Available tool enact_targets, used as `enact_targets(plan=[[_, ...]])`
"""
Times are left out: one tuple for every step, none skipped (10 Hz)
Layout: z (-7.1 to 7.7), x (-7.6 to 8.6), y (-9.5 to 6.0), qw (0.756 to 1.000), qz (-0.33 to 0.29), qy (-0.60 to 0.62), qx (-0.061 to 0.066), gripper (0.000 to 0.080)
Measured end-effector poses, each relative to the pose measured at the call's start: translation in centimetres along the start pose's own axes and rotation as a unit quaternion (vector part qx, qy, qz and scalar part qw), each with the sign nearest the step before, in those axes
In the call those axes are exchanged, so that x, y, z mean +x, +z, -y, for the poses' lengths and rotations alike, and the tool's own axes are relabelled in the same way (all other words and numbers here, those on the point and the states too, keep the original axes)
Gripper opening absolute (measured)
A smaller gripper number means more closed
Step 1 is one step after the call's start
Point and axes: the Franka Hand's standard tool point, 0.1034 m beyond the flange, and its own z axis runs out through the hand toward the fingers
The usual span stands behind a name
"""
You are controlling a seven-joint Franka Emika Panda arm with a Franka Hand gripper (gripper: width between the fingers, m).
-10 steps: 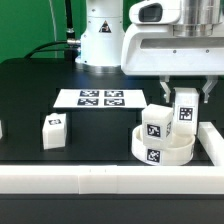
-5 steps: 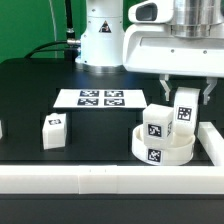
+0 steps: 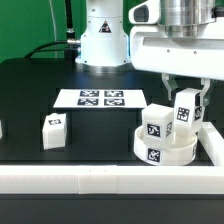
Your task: Assemble stool
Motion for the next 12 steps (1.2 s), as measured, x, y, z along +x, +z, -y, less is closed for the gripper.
enact_targets(plan=[[0.1, 0.0, 0.0, 0.999, 0.001, 0.047, 0.006, 0.0340], [0.2, 0.0, 0.0, 0.996, 0.003, 0.085, 0.010, 0.0340], [0.3, 0.0, 0.0, 0.993, 0.004, 0.118, 0.010, 0.0340], [0.3, 0.1, 0.0, 0.986, 0.006, 0.166, 0.012, 0.0340], [0.3, 0.1, 0.0, 0.981, 0.006, 0.195, 0.013, 0.0340], [0.3, 0.0, 0.1, 0.977, 0.007, 0.213, 0.013, 0.0342], [0.3, 0.0, 0.1, 0.977, 0.007, 0.212, 0.013, 0.0342], [0.3, 0.0, 0.0, 0.979, 0.007, 0.205, 0.012, 0.0512], [0.3, -0.1, -0.2, 0.981, 0.011, 0.195, 0.008, 0.0624], [0.3, -0.2, -0.5, 0.981, 0.014, 0.191, 0.007, 0.0624], [0.5, -0.3, -0.9, 0.982, 0.015, 0.187, 0.009, 0.0642], [0.7, -0.3, -1.2, 0.983, 0.015, 0.184, 0.013, 0.0642]])
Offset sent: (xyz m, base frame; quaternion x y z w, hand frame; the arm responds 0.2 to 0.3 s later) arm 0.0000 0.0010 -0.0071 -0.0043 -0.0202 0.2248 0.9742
